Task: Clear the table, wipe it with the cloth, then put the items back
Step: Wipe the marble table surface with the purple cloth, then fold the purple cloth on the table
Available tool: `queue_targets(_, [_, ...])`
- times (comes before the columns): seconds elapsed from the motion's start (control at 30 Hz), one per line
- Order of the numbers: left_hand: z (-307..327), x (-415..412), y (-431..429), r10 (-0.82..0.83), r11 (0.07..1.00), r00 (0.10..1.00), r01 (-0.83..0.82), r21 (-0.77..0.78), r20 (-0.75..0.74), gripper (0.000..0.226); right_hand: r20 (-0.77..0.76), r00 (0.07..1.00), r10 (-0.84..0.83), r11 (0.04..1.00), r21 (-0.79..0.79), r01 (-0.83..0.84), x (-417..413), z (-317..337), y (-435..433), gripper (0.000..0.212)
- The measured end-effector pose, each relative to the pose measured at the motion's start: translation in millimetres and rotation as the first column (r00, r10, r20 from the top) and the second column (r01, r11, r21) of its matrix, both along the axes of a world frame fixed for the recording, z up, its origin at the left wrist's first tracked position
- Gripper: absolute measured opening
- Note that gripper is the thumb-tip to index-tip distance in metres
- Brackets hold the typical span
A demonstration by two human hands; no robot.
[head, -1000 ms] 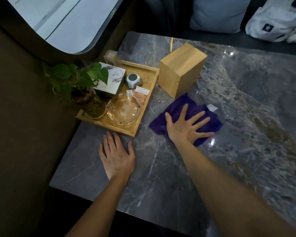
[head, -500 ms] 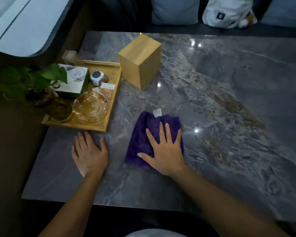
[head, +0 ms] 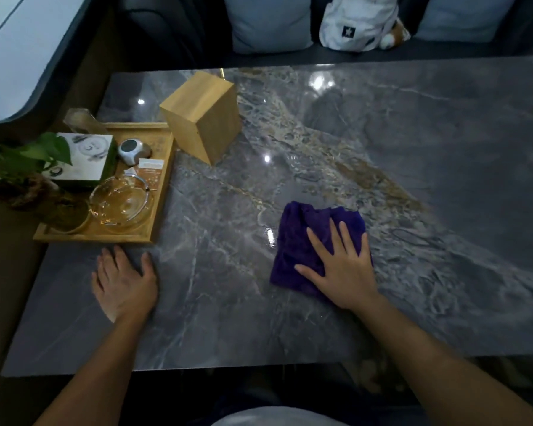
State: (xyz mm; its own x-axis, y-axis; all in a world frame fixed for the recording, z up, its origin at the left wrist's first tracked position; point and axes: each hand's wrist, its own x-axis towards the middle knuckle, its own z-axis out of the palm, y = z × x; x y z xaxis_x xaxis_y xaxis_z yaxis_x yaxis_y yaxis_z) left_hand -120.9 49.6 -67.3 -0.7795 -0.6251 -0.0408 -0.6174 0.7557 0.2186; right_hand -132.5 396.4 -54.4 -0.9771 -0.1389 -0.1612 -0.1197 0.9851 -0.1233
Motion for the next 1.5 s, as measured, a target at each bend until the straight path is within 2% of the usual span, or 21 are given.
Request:
queue_targets(0.3, [1.2, -0.3, 1.2, 0.002, 1.0, 1.0, -0.002, 0.007, -0.016, 0.063, 0.052, 0.999, 0.011, 1.0, -0.026, -0.01, -0.2, 3.9, 0.6, 0.077])
queue_targets(0.43, [4.9, -1.4, -0.4, 0.016, 0.998, 1.0, -0.015, 0.06, -0.014, 0.063, 0.117, 0.993, 0.006, 1.0, -0.031, -0.002, -1.6, 7.2, 0.5, 0.076])
queue_targets(0.53, [17.7, -1.4, 9.0, 0.128, 0.988, 0.978, -0.111, 0.11, -0.166, 0.055, 0.17, 0.985, 0.006, 0.996, -0.088, 0.009, -4.6, 11.8, 1.1, 0.08])
queue_targets(0.6, [31.9, -3.9, 28.7, 0.178, 0.98, 0.946, -0.147, 0.131, -0.271, 0.05, 0.207, 0.978, -0.012, 0.981, -0.189, 0.052, -6.5, 16.4, 3.3, 0.084])
queue_targets(0.67, [41.6, -10.5, 51.8, 0.097, 0.988, 0.953, -0.057, 0.145, -0.287, 0.046, 0.134, 0.988, -0.081, 0.951, -0.288, 0.117, -9.1, 21.7, 6.5, 0.08])
queue_targets(0.7, [45.2, -14.4, 64.1, 0.005, 0.984, 0.947, 0.052, 0.169, -0.321, 0.043, 0.07, 0.989, -0.134, 0.935, -0.322, 0.149, -12.6, 25.1, 9.0, 0.076])
queue_targets(0.77, [50.7, -23.3, 91.7, -0.138, 0.913, 0.893, 0.283, 0.295, -0.428, 0.037, 0.012, 0.974, -0.225, 0.902, -0.375, 0.212, -25.7, 32.9, 16.0, 0.061])
queue_targets(0.8, [54.6, -29.1, 106.6, -0.18, 0.861, 0.886, 0.352, 0.368, -0.428, 0.035, 0.02, 0.971, -0.24, 0.894, -0.386, 0.229, -33.6, 36.0, 19.7, 0.054])
queue_targets(0.87, [59.7, -44.1, 137.0, -0.279, 0.79, 0.893, 0.423, 0.444, -0.355, 0.035, 0.061, 0.975, -0.216, 0.902, -0.369, 0.223, -49.4, 41.9, 27.2, 0.05])
queue_targets(0.93, [58.9, -63.5, 165.9, -0.373, 0.737, 0.883, 0.468, 0.488, -0.283, 0.04, 0.14, 0.978, -0.154, 0.919, -0.343, 0.193, -62.7, 47.3, 33.6, 0.058])
queue_targets(1.0, [56.0, -80.3, 188.6, -0.442, 0.71, 0.876, 0.473, 0.522, -0.194, 0.056, 0.248, 0.967, -0.056, 0.949, -0.287, 0.129, -71.5, 49.8, 37.3, 0.07])
queue_targets(1.1, [51.3, -98.2, 209.7, -0.454, 0.667, 0.89, 0.37, 0.647, -0.042, 0.085, 0.348, 0.937, 0.028, 0.976, -0.213, 0.05, -80.6, 49.0, 41.1, 0.085])
queue_targets(1.17, [46.9, -105.4, 214.9, -0.423, 0.668, 0.906, 0.297, 0.682, 0.019, 0.094, 0.37, 0.929, 0.026, 0.984, -0.176, 0.042, -85.5, 47.9, 41.0, 0.089])
queue_targets(1.23, [40.6, -112.4, 213.3, -0.434, 0.685, 0.897, 0.27, 0.677, 0.082, 0.083, 0.385, 0.923, 0.009, 0.99, -0.135, 0.047, -90.9, 49.0, 39.6, 0.08])
queue_targets(1.33, [38.9, -116.4, 206.4, -0.573, 0.659, 0.804, 0.34, 0.671, 0.156, 0.043, 0.43, 0.903, -0.008, 0.998, -0.046, 0.031, -96.1, 54.2, 38.3, 0.051])
queue_targets(1.43, [40.3, -114.7, 194.4, -0.574, 0.54, 0.818, 0.349, 0.766, 0.032, 0.019, 0.434, 0.899, 0.058, 0.996, -0.092, -0.02, -96.6, 55.1, 45.0, 0.023])
queue_targets(1.5, [43.8, -111.1, 180.8, -0.503, 0.395, 0.864, 0.248, 0.885, -0.018, 0.011, 0.475, 0.876, 0.083, 0.967, -0.25, 0.044, -98.4, 57.4, 52.8, 0.016])
